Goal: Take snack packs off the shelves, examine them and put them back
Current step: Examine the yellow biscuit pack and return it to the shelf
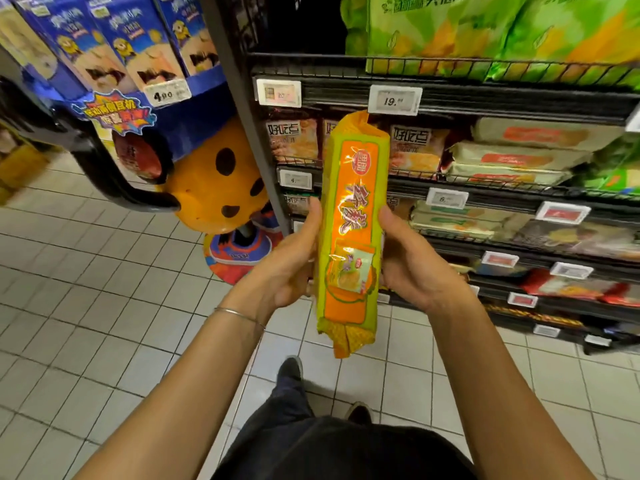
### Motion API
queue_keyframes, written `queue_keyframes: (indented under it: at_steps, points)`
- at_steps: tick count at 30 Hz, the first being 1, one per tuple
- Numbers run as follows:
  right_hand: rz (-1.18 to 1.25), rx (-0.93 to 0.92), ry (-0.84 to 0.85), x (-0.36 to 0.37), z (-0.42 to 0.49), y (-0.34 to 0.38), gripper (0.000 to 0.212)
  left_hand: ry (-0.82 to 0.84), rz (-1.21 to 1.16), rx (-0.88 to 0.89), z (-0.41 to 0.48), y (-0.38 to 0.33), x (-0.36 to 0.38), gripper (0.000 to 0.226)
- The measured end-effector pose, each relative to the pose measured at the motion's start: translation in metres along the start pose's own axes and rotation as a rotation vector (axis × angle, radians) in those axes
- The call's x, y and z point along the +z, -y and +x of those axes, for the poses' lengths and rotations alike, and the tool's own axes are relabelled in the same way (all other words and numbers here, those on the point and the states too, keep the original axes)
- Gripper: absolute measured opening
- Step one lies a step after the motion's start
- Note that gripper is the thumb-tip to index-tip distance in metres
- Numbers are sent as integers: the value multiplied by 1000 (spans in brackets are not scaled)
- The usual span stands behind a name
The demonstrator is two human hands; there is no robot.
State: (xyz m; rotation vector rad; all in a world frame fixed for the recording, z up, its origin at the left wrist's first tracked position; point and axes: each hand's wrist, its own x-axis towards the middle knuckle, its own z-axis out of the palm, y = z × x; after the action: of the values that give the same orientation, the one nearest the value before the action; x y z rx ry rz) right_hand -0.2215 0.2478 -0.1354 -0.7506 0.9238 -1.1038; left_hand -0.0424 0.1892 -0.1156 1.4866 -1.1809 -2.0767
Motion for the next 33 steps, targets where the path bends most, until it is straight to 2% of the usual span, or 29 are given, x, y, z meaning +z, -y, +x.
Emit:
queue_keyframes:
  at_steps: [2, 5, 12, 15, 18, 20, 23, 26, 27, 29, 31, 33]
  points:
    - [30, 4, 6, -5, -1, -3, 67, 46, -42, 21, -2, 3, 1, 81]
    - [24, -3, 9, -13, -1, -8, 64, 89, -90, 57, -1, 9, 6, 80]
    - [-146, 42, -6, -7, -6, -7, 73, 123, -199, 62, 5, 19, 8, 73]
    - [-262, -20, -62, -5, -6, 4, 72, 90, -163, 36, 3, 19, 6, 76]
    - [-140, -47, -40, -6, -5, 7, 74, -33, -88, 27, -1, 14, 9, 78]
    - [-6, -53, -88, -4, -5, 4, 79, -135, -47, 38, -4, 12, 7, 76]
    - [190, -26, -180, -6, -8, 5, 73, -190, -77, 117, -10, 10, -2, 50]
    - [282, -29, -180, -17, -15, 8, 61, -113, -178, 219, -14, 8, -8, 26]
    - [314, -26, -153, -19, -17, 7, 62, -81, -210, 253, -17, 7, -7, 26]
    - [349, -15, -85, -21, -21, 2, 76, -58, -252, 298, -20, 7, -6, 40]
    - [331, -3, -91, -21, -24, 0, 84, -34, -267, 311, -22, 9, -6, 52]
    - [272, -10, -129, -21, -24, 1, 77, 7, -263, 258, -22, 12, -6, 52]
